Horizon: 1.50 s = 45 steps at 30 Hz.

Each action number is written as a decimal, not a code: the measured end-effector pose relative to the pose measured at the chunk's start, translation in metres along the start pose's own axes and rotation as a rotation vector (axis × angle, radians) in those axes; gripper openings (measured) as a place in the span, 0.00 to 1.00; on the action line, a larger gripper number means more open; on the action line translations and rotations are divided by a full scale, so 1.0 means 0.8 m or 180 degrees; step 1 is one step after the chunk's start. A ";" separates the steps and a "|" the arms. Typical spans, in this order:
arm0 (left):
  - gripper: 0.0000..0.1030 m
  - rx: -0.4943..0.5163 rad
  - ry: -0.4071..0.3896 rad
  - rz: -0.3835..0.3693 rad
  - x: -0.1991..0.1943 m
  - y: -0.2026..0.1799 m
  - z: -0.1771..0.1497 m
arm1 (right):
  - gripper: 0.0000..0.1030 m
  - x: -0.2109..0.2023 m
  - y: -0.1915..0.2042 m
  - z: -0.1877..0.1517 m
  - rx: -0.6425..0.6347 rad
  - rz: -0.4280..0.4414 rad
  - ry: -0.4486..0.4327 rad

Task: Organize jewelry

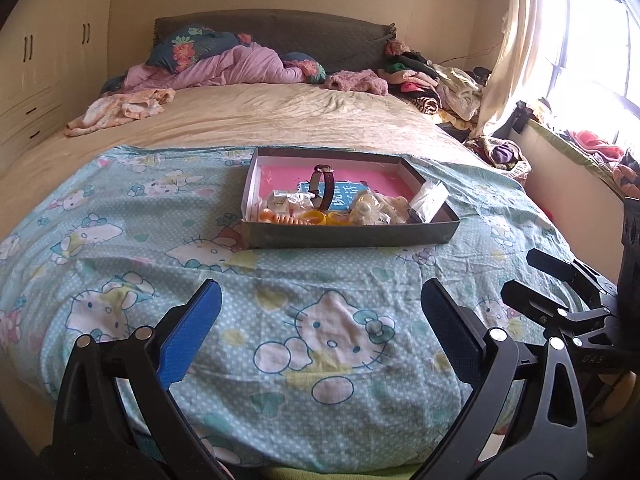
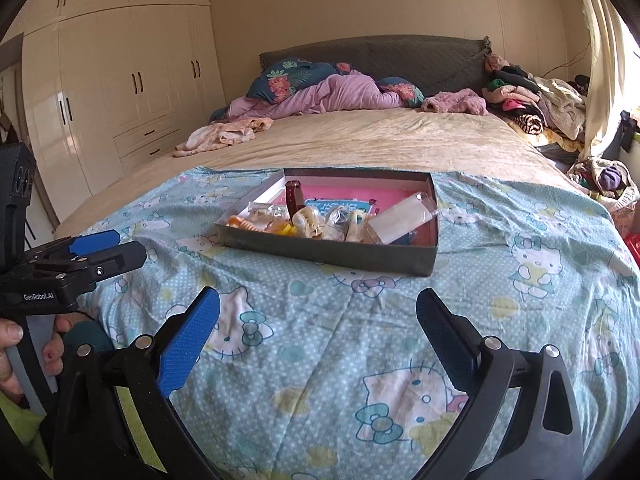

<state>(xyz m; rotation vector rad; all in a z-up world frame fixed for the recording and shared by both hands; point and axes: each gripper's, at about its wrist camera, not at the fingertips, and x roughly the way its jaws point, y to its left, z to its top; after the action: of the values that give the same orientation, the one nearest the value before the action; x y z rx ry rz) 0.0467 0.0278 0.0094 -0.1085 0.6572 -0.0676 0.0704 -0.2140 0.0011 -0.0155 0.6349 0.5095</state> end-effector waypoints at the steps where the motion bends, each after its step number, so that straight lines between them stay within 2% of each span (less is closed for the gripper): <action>1: 0.91 0.0006 -0.0006 0.0003 -0.001 -0.001 -0.002 | 0.95 0.002 0.001 -0.002 -0.0003 0.0010 0.0038; 14: 0.91 -0.0008 -0.0026 0.0010 -0.006 -0.005 -0.011 | 0.95 0.004 0.013 -0.007 -0.0034 0.0142 0.0148; 45: 0.91 -0.0014 -0.0009 0.0077 -0.012 -0.001 -0.013 | 0.95 -0.004 0.014 -0.004 -0.0048 0.0128 0.0112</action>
<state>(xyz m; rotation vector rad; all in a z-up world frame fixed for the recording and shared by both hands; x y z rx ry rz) 0.0329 0.0273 0.0072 -0.1050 0.6558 -0.0426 0.0617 -0.2062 0.0021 -0.0260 0.6669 0.5538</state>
